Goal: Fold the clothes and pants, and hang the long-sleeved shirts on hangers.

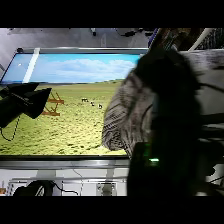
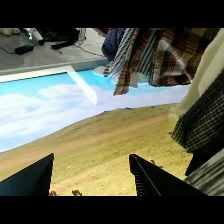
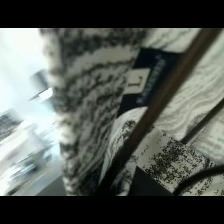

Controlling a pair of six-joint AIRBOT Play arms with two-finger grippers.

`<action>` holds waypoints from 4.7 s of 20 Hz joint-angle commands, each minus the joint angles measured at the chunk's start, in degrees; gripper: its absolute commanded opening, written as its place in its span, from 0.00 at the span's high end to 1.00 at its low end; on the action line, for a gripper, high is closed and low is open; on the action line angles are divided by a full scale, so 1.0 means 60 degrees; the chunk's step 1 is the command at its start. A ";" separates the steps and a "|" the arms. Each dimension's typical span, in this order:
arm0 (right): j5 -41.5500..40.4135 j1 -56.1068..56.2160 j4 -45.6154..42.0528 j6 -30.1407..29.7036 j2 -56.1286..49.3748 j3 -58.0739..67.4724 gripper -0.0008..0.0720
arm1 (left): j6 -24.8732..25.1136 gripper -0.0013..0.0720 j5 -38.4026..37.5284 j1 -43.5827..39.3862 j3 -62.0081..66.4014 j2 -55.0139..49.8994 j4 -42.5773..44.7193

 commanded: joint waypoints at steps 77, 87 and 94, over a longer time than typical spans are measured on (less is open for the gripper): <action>0.1056 -0.1188 0.5297 -1.0488 0.2503 0.0583 0.19 | 0.0004 0.32 0.0233 0.0011 -0.0011 -0.0004 0.0080; 0.3450 -0.6306 0.9435 -1.2564 0.1242 0.0583 0.19 | 0.0004 0.32 -0.2058 0.0018 -0.0011 -0.0004 0.1829; 0.3555 -0.8761 0.9748 -1.2550 0.0342 0.0583 0.19 | 0.0000 0.31 -0.2029 0.0004 -0.0011 -0.0004 0.1759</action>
